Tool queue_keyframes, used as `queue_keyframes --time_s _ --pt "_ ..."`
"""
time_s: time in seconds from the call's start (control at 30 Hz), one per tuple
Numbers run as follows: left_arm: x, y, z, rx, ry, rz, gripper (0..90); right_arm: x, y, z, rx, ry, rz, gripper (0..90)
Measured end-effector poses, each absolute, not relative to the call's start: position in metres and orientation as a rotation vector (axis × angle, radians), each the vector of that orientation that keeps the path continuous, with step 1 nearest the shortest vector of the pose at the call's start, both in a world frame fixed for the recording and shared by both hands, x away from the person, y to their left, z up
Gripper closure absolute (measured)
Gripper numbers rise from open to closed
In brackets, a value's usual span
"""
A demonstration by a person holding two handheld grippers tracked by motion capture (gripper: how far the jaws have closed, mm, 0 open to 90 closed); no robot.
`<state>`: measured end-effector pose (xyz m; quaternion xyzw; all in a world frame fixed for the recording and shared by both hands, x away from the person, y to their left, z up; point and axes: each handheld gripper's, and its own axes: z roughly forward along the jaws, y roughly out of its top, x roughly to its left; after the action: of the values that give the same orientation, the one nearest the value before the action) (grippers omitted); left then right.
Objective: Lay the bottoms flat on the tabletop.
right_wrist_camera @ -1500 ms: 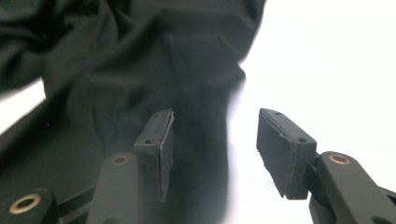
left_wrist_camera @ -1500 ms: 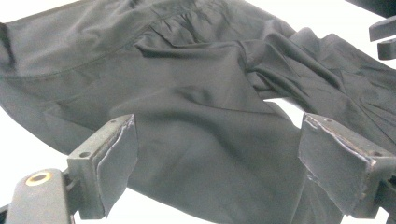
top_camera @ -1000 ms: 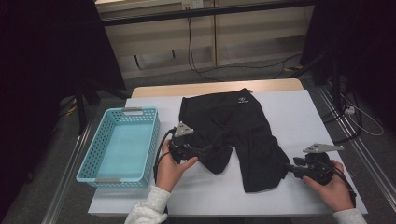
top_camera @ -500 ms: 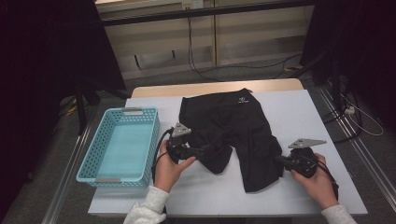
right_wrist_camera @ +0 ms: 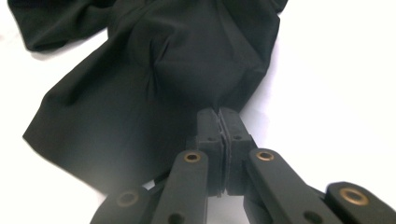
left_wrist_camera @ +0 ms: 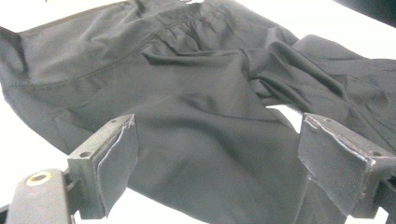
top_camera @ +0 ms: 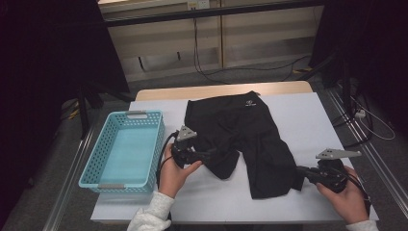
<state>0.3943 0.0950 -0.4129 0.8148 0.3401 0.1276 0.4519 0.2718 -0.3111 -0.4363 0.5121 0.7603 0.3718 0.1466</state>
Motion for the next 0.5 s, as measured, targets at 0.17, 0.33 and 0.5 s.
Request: queue_keyframes --time_s 0.17,0.33,0.5 --pt "0.395 0.093 -0.413 2.012 0.838 0.310 12.9 0.261 -0.318 -0.438 1.491 2.206 1.062 88.8" --pt "0.396 0.093 -0.414 2.017 0.838 0.305 12.8 0.252 -0.323 -0.440 1.503 2.231 1.055 88.7" --pt "0.396 0.092 -0.414 2.019 0.838 0.306 12.9 0.249 -0.323 -0.445 1.487 2.263 1.045 79.3"
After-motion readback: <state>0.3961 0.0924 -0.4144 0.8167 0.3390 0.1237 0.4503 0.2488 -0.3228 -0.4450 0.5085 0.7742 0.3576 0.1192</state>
